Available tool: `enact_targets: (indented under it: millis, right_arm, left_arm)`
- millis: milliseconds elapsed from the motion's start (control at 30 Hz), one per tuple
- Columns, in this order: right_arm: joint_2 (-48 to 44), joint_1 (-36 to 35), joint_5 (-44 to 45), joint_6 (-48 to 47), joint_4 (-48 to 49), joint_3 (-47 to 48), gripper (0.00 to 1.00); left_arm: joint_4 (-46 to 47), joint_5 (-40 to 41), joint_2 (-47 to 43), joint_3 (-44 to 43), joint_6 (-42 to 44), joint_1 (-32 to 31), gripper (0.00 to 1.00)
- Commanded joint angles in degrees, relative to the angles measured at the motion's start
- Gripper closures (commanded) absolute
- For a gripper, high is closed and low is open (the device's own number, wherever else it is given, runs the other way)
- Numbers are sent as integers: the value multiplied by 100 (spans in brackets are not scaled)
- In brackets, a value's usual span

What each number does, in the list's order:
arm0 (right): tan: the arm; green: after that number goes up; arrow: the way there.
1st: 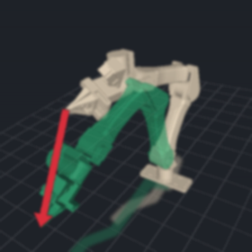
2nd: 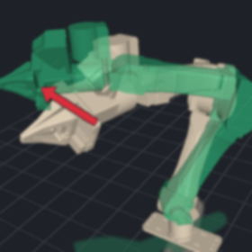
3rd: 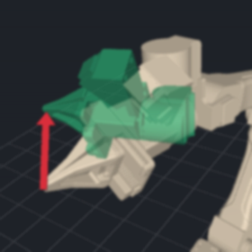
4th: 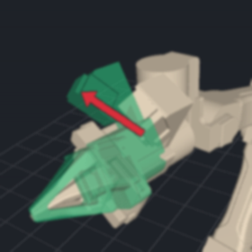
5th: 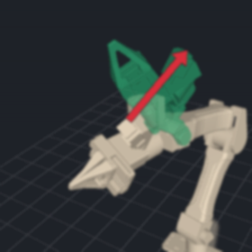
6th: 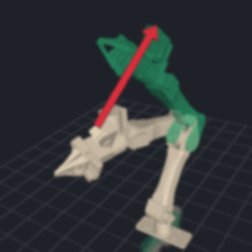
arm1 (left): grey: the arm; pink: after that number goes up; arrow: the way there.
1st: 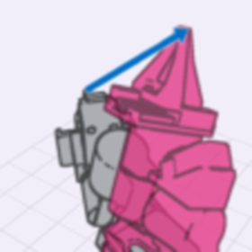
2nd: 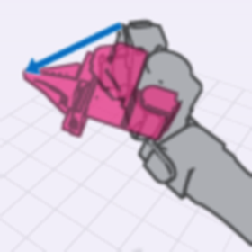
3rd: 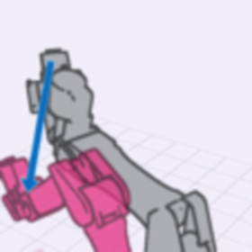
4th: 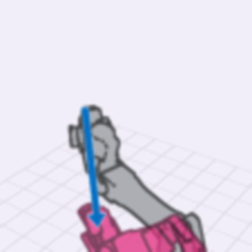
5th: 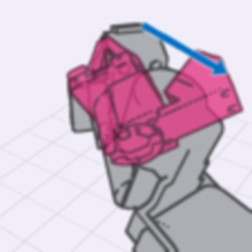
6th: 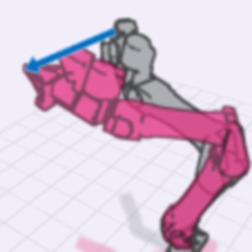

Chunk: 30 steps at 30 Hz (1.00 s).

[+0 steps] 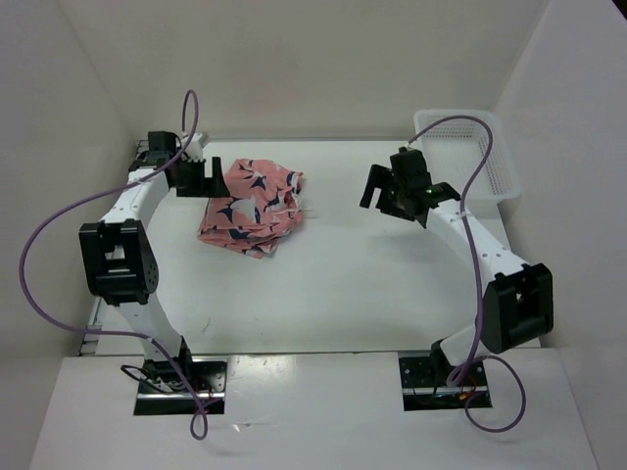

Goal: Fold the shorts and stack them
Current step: Fold the shorts

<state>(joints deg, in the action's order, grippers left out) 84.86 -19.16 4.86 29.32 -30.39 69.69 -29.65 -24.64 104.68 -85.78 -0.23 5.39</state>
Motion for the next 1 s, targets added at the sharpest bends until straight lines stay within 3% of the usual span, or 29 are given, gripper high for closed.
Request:
enact_targets:
  millis: [0,133,333,633,767,900,967]
  right_arm:
    - [-356,79,-117,-172,-142,45,0]
    - [-356,79,-267,-172,-195,168,0]
    - [-417,79,-495,-58,-125,220,0]
    - [-286,27,-794,47,-2,273,0]
    - [-136,-105,-794,47,50,492,0]
    - [48,-272,-794,100,51,606,0]
    - [48,-273,-794,100,51,607,0]
  left_arm:
    - [337,153,-203,78,23,147,2]
    - [1073,206,-133,613,23,200,2]
    - [1400,135,341,799,23,200,6]
    - [1673,320,649,957,23,147,31]
    - [1795,373,703,1080,23,24,34]
    - [1744,478,913,1133,23,-82,48]
    - [1691,531,913,1195,23,-213,50]
